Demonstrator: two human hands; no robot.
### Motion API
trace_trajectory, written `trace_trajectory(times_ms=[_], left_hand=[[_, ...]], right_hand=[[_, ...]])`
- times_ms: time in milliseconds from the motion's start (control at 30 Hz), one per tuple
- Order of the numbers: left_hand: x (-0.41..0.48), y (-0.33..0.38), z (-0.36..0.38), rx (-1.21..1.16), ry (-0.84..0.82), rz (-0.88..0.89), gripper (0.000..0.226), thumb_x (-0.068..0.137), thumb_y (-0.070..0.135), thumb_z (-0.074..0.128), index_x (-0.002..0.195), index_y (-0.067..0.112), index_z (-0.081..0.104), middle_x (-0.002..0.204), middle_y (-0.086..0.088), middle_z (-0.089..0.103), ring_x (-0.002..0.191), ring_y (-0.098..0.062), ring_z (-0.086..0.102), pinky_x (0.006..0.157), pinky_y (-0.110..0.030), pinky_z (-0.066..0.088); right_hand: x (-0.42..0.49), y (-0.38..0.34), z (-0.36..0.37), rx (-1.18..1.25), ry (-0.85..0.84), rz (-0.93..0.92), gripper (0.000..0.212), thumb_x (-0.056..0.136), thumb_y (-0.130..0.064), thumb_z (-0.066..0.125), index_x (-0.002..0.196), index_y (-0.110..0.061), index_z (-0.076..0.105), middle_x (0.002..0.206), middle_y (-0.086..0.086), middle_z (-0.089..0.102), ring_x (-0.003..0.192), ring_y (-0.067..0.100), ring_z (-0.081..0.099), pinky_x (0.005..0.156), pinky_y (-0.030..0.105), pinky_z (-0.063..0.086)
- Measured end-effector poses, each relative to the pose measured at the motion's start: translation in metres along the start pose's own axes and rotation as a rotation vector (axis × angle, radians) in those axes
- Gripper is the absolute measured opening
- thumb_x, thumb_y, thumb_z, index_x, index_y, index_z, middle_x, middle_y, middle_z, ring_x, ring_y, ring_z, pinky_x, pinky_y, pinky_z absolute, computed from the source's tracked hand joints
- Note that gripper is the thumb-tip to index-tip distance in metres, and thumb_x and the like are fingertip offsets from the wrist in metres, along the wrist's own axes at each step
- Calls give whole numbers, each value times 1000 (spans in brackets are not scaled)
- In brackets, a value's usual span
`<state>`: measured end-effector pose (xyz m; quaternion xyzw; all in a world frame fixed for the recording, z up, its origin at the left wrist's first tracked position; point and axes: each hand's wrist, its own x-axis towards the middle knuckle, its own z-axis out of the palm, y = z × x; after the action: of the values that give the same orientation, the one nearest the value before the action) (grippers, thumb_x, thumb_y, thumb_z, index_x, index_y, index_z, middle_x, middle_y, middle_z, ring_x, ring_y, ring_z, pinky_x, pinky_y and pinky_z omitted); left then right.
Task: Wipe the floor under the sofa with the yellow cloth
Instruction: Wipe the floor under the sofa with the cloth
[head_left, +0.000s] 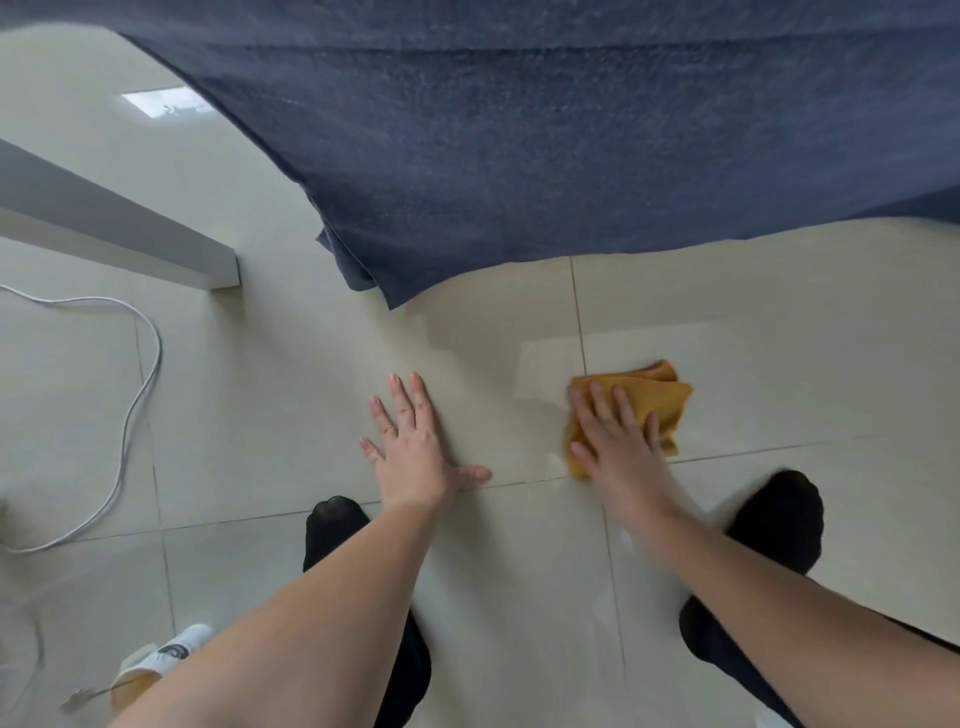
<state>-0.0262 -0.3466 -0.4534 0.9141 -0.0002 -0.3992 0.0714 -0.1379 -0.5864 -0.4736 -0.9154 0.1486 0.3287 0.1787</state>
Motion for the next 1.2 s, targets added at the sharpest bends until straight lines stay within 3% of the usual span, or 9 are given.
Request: trace_trajectory(times_ms=[300,400,500,567,633,767,867,1033,1200], left_hand=[[-1,1,1,-2,1,-4,167,57,72,89,158,29,-36,168,3,-40,159,-37,-25,125,-70,10],[-2,1,-3,1,13,-23,157,63,74,85,164,26,-25,172,1,-31,161,-38,-17,126,-66,13],[-6,13,-10,26,229,44,101,83,76,62,164,27,27,174,-3,25,155,-32,29,121,-51,31],[-7,32,-19,-19,304,112,62,94,66,55,146,33,58,145,6,64,131,-21,58,105,-39,46],[-5,59,-30,-132,257,123,42,98,57,57,132,35,70,123,9,75,115,-20,68,91,-32,51],[11,103,-37,-226,143,161,48,93,47,72,136,27,66,131,1,66,114,-26,67,89,-41,59],[19,117,-31,-156,148,200,41,90,39,79,127,27,68,131,1,57,117,-25,60,85,-42,58],[29,124,-29,-187,117,202,13,98,26,72,109,22,67,112,-1,67,104,-25,65,83,-42,59],[23,117,-37,-232,75,296,26,101,15,63,126,20,67,118,-3,72,108,-25,69,90,-35,58]], right_hand=[[29,-52,-10,2,41,-139,74,106,-50,40,163,-45,-7,173,-19,-8,161,17,-7,126,58,3],[31,-43,-27,122,13,-241,73,104,-49,50,164,-43,10,174,-17,1,160,14,-1,126,52,4],[25,-21,-46,255,248,-297,45,102,-33,62,146,-26,60,158,-2,50,149,21,41,120,42,33],[26,-2,-59,242,468,-223,24,97,-23,69,119,-18,77,118,9,77,111,30,71,94,42,58],[31,14,-76,197,501,-88,21,94,-23,71,114,-18,77,96,12,77,89,33,72,77,39,61],[50,27,-97,158,333,-60,42,92,-26,71,133,-22,65,130,2,64,116,29,58,99,43,54],[63,24,-106,155,221,-113,47,91,-25,73,137,-24,63,134,-2,58,121,26,53,99,43,53],[81,21,-119,79,113,-138,24,91,-30,74,114,-25,69,120,-4,56,115,21,49,92,45,55],[78,19,-125,100,47,-142,15,94,-27,69,103,-30,58,106,-3,61,100,22,59,83,42,56]])
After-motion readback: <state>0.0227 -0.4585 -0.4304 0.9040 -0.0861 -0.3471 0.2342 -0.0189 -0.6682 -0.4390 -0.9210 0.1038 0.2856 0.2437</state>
